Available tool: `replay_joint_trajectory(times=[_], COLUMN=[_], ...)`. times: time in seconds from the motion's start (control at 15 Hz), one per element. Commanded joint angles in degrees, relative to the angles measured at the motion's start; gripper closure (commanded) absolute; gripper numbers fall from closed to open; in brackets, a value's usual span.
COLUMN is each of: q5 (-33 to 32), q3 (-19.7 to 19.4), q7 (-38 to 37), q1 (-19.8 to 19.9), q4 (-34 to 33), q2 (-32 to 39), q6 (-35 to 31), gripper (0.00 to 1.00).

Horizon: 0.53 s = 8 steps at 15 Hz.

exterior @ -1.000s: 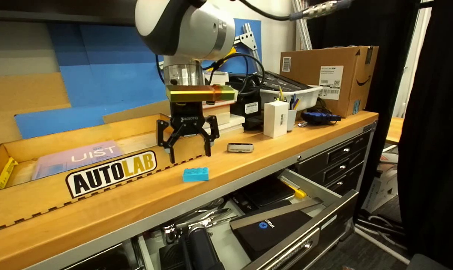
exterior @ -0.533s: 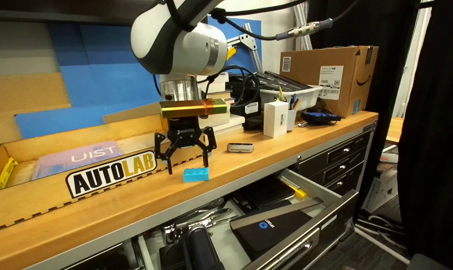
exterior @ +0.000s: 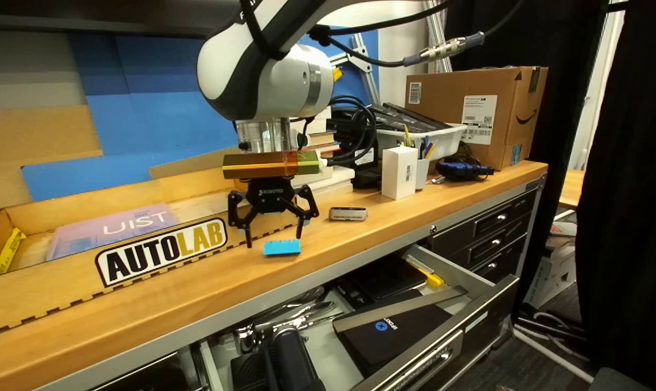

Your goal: Pick up the blue block and put it in the open drawer then close the drawer

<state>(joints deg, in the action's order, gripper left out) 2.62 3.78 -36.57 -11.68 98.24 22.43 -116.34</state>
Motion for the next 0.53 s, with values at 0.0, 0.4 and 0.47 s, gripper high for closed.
replay_joint_trajectory(times=[0.0,0.4,0.47], q5=[-1.18,-0.91,-1.09], q3=[-1.29,-1.13,-1.20], q7=[-5.34,-11.92,-13.53], q1=[-1.19,-1.38,-1.50], q4=[2.66,6.88,7.72], q2=[-1.47,-3.89,-4.46], q6=[-2.61,-4.00,-4.74], gripper=[0.00,0.00,0.25])
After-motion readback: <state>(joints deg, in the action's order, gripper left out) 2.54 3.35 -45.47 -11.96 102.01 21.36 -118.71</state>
